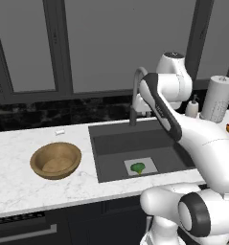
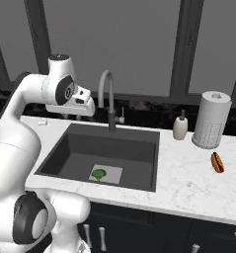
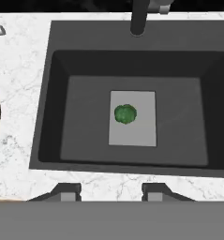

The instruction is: Pick the broccoli from the sink and place it in the bowl. Then pick the bowl and place it in the microwave. Then close the microwave door and press the start button.

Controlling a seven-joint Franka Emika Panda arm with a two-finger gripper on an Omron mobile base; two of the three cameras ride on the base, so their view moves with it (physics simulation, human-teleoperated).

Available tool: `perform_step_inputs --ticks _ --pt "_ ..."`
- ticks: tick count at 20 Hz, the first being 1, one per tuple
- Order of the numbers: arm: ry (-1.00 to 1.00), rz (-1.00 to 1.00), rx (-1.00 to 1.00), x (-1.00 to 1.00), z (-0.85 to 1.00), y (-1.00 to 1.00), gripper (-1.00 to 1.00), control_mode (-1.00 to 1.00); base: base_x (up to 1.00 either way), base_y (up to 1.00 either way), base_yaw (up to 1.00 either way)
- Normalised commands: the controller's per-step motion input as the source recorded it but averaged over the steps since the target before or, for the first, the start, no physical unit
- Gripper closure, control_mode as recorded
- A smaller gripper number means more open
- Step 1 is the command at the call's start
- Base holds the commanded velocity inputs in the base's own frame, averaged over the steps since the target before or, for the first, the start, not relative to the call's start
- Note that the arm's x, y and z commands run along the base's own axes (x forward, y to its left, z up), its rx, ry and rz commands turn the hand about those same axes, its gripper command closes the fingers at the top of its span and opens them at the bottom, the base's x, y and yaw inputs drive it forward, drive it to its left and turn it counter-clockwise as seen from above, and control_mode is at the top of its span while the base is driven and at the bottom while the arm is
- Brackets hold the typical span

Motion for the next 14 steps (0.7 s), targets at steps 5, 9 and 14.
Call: perform_step_inputs --ticks 5,9,14 --pt "-0.01 0.00 0.00 -0.43 -0.06 -0.02 -1.00 -1.00 0.00 0.00 0.00" --pt "0.00 0.00 0.00 -0.96 -0.28 -0.21 -1.00 -1.00 0.00 0.00 0.00" --pt "0.00 -0.05 0.12 -0.63 -0.49 -0.49 -1.00 -1.00 0.00 0.00 0.00"
